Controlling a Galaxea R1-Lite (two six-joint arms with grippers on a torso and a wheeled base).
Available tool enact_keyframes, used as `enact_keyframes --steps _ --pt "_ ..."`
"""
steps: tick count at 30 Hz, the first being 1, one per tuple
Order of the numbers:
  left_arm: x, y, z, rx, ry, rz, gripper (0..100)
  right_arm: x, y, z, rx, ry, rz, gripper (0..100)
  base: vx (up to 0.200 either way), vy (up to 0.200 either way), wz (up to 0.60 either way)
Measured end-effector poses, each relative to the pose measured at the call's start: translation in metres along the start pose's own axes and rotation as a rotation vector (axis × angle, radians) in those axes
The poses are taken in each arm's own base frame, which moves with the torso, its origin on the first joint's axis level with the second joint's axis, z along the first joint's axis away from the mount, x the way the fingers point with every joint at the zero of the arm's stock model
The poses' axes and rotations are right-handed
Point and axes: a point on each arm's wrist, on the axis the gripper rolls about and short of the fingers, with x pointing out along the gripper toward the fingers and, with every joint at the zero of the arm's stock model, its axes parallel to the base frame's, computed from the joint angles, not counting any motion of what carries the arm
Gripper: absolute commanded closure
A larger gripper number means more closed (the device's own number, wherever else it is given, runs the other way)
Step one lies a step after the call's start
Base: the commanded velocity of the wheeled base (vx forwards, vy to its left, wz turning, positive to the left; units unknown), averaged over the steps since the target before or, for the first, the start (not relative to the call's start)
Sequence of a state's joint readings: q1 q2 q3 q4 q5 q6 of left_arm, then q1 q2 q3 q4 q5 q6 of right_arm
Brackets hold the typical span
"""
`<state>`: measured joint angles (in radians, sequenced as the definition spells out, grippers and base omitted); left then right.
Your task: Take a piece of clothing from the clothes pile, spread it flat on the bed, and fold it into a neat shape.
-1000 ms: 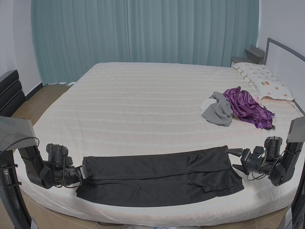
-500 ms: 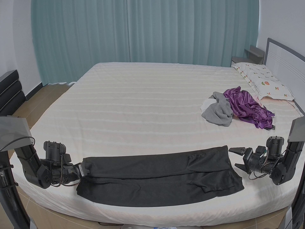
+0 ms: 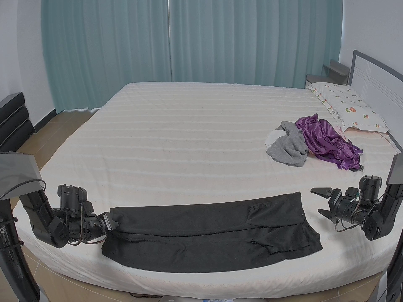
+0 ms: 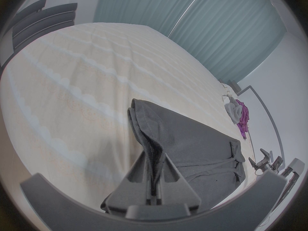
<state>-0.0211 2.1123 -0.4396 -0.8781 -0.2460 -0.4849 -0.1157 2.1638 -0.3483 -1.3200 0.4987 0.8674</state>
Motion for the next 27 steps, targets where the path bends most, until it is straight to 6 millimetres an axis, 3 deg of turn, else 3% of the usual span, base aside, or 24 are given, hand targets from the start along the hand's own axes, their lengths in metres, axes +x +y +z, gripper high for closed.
enact_keyframes --steps 5,11,27 --pt "0.0002 -0.0005 -0.0002 -0.006 0.001 -0.002 100 0.0000 -0.0001 0.0013 -0.001 -0.004 0.001 0 0.000 0.000 0.00" --pt "0.0002 -0.0006 -0.0007 -0.015 0.002 -0.002 100 0.0009 0.0003 0.0023 -0.001 -0.005 0.003 0 -0.200 0.000 0.00" --pt "0.0005 -0.0096 0.0060 -0.064 -0.051 -0.044 100 0.0019 0.0017 0.0012 -0.005 0.001 0.009 0 0.000 -0.013 0.00"
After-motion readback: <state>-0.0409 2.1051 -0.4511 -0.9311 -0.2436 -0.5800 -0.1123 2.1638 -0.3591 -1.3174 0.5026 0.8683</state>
